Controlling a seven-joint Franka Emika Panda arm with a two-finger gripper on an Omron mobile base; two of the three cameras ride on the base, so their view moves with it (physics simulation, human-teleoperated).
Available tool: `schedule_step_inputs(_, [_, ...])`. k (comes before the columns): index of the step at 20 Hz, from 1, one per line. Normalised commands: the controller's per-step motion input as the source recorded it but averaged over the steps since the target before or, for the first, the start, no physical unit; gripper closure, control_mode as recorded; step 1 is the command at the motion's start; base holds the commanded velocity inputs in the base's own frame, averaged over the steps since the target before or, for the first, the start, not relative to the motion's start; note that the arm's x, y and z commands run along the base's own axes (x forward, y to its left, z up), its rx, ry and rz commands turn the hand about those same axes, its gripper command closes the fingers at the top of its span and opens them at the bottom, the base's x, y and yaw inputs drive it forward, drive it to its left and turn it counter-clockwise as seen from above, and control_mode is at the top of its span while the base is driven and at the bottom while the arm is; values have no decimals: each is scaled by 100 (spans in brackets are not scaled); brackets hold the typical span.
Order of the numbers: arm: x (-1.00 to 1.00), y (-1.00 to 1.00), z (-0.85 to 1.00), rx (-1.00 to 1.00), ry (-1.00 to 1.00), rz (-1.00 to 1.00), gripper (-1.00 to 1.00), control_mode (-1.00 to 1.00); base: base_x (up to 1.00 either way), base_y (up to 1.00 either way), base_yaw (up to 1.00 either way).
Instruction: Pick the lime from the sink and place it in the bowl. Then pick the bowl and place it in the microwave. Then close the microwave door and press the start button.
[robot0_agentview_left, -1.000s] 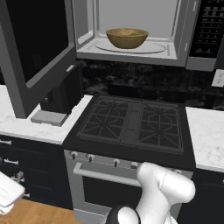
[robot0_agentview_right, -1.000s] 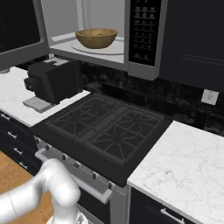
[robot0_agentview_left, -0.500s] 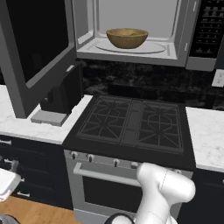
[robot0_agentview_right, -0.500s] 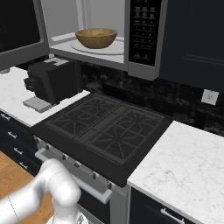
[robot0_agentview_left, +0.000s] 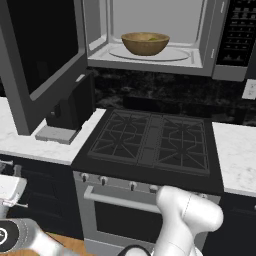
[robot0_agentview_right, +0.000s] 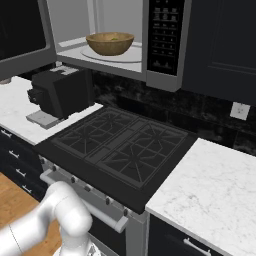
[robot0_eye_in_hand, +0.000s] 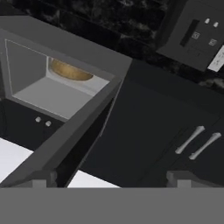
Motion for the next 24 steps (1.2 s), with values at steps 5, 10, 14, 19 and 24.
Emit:
schedule_step_inputs(5, [49,9,-3,1,-3,0,-100,-100,0,0,0])
schedule_step_inputs(10, [48,8,9,0,-17,0,-100,-100,0,0,0])
schedule_step_inputs(14, [38,31,27,-9,-13,-2,-100,-100,0,0,0])
schedule_step_inputs(19, [44,24,36,-8,-7,0,-100,-100,0,0,0])
schedule_step_inputs(24, [27,16,52,-2,-2,1,-100,-100,0,0,0])
